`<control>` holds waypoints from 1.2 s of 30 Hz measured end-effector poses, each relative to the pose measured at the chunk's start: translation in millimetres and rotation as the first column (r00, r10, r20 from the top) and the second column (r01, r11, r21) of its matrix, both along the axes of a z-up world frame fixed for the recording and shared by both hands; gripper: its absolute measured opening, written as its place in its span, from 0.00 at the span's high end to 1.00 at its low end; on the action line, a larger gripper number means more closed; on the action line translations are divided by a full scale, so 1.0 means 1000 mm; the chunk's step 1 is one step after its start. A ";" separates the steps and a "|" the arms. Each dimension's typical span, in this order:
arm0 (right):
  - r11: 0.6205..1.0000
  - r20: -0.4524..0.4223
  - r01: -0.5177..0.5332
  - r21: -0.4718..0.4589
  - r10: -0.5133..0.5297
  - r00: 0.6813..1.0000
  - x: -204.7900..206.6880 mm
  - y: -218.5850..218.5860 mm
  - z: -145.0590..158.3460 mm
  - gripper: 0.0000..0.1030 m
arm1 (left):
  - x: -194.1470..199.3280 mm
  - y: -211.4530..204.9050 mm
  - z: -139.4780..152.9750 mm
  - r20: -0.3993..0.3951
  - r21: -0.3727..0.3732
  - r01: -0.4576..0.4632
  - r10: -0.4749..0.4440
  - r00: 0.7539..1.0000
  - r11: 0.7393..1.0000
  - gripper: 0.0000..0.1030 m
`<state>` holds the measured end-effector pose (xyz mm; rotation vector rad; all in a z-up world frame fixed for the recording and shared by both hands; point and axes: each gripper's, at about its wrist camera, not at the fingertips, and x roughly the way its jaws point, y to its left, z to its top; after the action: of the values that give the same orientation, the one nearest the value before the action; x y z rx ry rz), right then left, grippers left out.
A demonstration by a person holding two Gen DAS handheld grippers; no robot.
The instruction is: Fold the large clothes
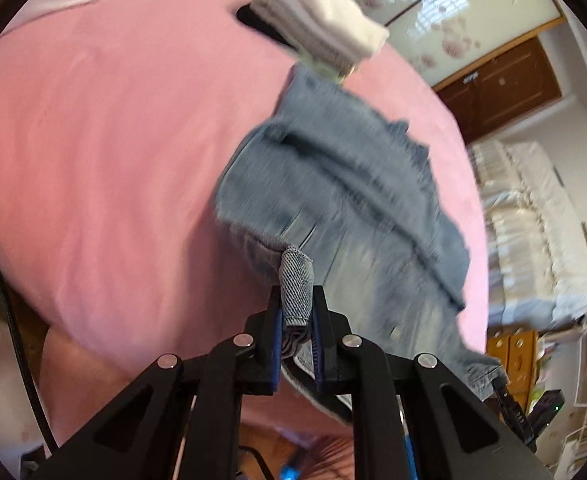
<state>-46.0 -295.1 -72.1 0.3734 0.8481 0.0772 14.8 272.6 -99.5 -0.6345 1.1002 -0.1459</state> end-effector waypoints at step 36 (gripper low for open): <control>0.997 -0.209 0.012 -0.077 -0.028 0.977 0.234 -0.060 -0.098 0.56 | 0.251 -0.056 -0.036 -0.063 0.367 0.413 -0.420 0.905 0.834 0.52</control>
<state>188.2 -355.4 -169.9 0.3229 1.0534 -0.0131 266.3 216.3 -135.1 -0.0412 1.1965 -0.3107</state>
